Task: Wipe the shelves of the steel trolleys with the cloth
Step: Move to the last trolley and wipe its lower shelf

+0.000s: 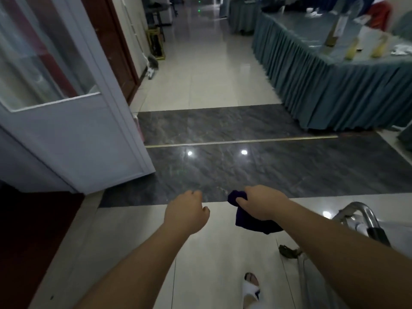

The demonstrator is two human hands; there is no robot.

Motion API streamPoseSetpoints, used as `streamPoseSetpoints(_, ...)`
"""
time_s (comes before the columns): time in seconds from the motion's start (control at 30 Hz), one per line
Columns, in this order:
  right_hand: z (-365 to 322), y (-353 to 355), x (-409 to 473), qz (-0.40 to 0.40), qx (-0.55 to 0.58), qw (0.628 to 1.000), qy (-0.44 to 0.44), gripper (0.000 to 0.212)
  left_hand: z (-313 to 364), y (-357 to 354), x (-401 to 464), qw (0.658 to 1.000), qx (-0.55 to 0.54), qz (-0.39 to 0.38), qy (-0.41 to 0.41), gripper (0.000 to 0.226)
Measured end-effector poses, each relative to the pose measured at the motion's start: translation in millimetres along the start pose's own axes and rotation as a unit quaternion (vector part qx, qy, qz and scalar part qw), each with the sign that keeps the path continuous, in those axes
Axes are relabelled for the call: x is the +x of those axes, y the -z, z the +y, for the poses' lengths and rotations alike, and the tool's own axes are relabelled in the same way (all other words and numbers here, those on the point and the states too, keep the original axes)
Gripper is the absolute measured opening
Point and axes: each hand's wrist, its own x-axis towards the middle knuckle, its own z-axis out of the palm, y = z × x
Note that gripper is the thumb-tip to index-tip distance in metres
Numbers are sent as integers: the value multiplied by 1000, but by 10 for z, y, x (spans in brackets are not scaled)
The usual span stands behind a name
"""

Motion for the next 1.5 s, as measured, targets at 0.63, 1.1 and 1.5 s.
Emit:
streamPoseSetpoints(0.63, 2127, 1608, 2453, 2, 32, 996, -86, 37, 1609, 509, 3609, 994, 36, -65, -77, 36)
streamPoseSetpoints(1.1, 3671, 2513, 3948, 48, 113, 956, -265, 36, 3013, 707, 6609, 946, 85, -107, -294, 39)
streamPoseSetpoints(1.5, 5023, 2454, 3700, 55, 248, 849, -463, 41, 5127, 413, 7551, 839, 179, -161, -489, 40)
